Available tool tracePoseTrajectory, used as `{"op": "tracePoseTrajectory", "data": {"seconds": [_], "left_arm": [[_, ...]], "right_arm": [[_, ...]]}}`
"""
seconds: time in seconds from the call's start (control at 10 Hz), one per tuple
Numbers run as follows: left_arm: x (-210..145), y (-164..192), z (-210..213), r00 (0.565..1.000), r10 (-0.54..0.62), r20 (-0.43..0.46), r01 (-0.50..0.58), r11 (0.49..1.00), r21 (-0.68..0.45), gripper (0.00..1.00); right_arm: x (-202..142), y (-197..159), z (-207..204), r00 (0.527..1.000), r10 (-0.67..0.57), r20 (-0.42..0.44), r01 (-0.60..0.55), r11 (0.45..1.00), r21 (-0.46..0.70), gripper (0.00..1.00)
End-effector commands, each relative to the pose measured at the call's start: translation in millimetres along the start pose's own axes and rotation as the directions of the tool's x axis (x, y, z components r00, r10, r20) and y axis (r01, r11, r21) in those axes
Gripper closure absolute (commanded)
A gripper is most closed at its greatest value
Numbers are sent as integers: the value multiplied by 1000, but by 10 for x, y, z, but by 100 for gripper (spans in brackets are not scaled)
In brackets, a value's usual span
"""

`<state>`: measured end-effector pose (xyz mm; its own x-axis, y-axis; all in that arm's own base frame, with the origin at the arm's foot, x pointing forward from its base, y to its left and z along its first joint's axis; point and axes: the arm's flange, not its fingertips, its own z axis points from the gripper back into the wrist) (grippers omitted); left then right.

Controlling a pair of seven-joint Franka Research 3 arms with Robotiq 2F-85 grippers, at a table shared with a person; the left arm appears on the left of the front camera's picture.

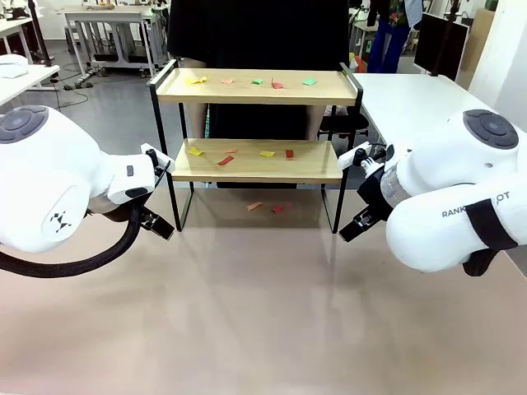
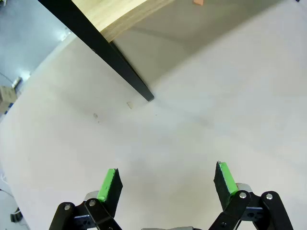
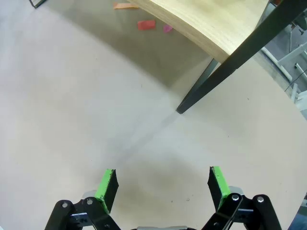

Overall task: Clean the shelf.
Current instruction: Pick up the Duster handed by the human.

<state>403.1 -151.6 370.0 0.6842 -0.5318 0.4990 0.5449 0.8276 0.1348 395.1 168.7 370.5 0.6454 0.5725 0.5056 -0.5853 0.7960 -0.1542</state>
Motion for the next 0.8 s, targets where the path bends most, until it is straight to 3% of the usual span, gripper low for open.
{"op": "tracePoseTrajectory", "data": {"seconds": [0.0,0.3,0.5,0.7], "left_arm": [[0,0,0,1000,0,0,0,1000,0,0],[329,358,565,996,-61,66,71,984,-162,0],[426,650,860,988,-110,106,133,962,-239,0],[403,1048,1083,970,-160,185,219,903,-370,0]], "right_arm": [[0,0,0,1000,0,0,0,1000,0,0],[537,-536,584,990,-89,112,88,996,15,0],[542,-975,903,977,-127,169,115,990,82,0],[327,-1453,1133,966,-117,229,84,985,152,0]]}}
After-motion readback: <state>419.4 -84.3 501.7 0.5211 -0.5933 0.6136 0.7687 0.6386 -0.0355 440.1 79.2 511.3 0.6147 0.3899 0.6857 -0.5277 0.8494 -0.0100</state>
